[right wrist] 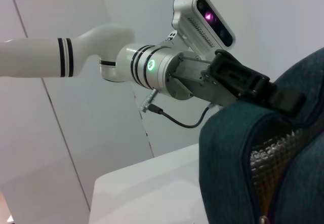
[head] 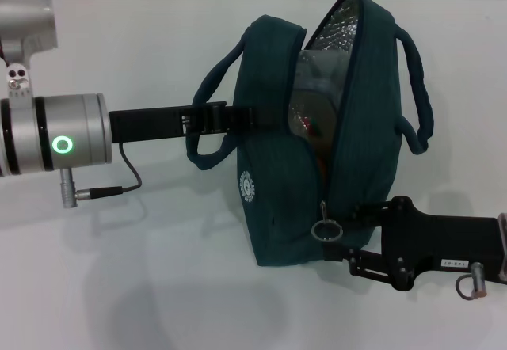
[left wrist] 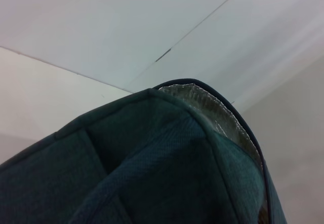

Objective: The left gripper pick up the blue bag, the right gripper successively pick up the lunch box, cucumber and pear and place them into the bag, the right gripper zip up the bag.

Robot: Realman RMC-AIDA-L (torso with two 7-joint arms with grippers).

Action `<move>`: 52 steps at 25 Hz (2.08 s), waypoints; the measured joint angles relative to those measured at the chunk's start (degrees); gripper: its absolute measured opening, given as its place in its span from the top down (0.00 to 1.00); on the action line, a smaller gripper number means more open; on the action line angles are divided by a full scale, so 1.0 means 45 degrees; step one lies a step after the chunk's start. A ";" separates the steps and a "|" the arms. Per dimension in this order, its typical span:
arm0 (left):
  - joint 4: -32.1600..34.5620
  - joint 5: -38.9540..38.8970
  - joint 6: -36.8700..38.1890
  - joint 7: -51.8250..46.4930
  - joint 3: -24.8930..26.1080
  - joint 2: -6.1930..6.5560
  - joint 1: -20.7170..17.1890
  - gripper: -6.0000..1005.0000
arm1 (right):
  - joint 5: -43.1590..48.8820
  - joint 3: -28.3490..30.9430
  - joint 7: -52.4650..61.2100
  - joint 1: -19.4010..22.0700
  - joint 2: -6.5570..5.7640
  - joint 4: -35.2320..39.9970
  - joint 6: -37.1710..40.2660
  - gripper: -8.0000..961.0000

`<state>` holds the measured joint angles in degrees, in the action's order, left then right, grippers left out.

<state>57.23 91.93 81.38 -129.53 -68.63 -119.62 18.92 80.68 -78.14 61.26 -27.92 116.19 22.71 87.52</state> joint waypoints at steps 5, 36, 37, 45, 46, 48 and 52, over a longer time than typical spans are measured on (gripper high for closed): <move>-0.0055 0.0000 0.0000 0.0075 0.0024 -0.0011 0.0010 0.94 | 0.0000 0.0000 0.0046 -0.0037 0.0001 -0.0089 -0.0201 0.62; -0.2179 -0.0954 0.1449 0.1614 0.1473 0.0067 0.0363 0.94 | -0.0977 -0.0214 -0.0820 0.0373 -0.0077 0.0379 0.0512 0.98; -0.2301 -0.0954 0.1578 0.1773 0.1523 0.0070 0.0410 0.94 | -0.0983 -0.0214 -0.0820 0.0369 -0.0074 0.0382 0.0513 0.98; -0.2556 -0.0953 0.1806 0.2330 0.1572 0.0101 0.0360 0.54 | -0.1929 -0.0214 -0.1115 0.0299 -0.0058 0.0528 0.0745 0.98; -0.2558 -0.0961 0.1844 0.2366 0.1598 0.0110 0.0341 0.45 | -0.2136 -0.0214 -0.1168 0.0321 -0.0061 0.0591 0.0857 0.98; -0.2566 -0.0974 0.2057 0.2515 0.1823 0.0111 0.0309 0.44 | -0.2379 -0.0214 -0.1226 0.0340 -0.0068 0.0677 0.0963 0.98; -0.2652 -0.0990 0.2556 0.2833 0.2344 0.0078 0.0300 0.41 | -0.2681 -0.0216 -0.1361 0.0224 -0.0056 0.0834 0.0996 0.98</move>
<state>45.29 87.48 92.89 -116.78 -58.08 -119.27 20.27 68.61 -79.11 55.13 -26.92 115.93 26.46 92.00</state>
